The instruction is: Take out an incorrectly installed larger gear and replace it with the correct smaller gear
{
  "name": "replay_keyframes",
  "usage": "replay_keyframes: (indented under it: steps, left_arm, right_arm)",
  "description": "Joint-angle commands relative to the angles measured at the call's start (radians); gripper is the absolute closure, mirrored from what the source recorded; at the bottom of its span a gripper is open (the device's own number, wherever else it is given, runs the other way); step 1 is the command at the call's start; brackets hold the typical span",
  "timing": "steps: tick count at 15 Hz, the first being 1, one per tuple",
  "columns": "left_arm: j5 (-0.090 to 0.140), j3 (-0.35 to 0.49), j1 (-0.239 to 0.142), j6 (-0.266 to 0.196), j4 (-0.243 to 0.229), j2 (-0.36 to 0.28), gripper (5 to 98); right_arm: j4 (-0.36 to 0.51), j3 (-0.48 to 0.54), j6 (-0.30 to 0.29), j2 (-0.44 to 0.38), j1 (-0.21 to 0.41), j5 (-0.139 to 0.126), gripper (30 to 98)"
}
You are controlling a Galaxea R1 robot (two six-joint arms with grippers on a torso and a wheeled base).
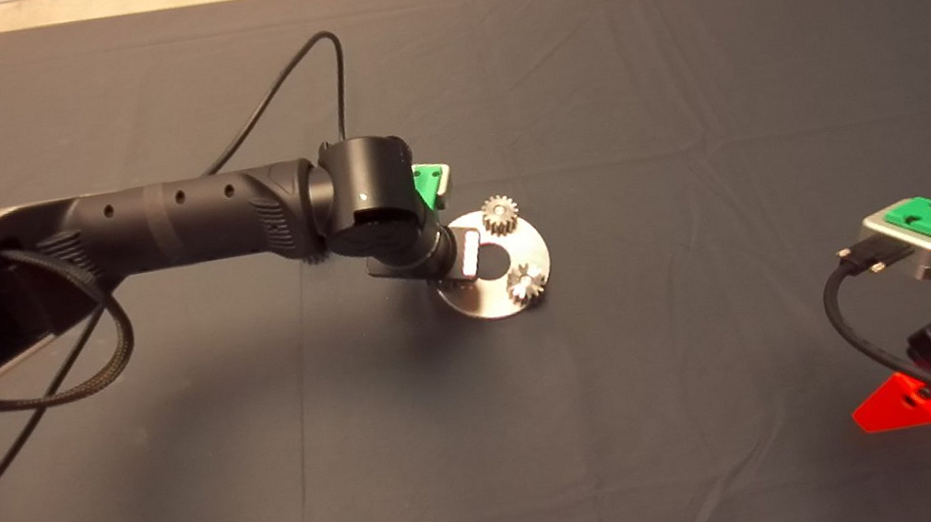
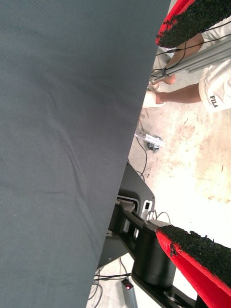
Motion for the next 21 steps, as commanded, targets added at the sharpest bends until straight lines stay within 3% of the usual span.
replay_keyframes:
  steps: [1,6,21]
  left_arm:
    - [0.01,0.015,-0.011,-0.003,0.013,0.001,43.8]
    - [0.01,0.017,-0.011,-0.004,0.013,0.002,52.8]
    - [0.016,0.063,-0.016,0.002,0.013,0.001,60.5]
  right_arm:
    - [-0.026,0.004,0.008,-0.001,0.017,-0.125,30.8]
    - [-0.026,0.004,0.008,-0.003,0.017,-0.125,30.8]
    - [-0.026,0.004,0.008,-0.001,0.017,-0.125,30.8]
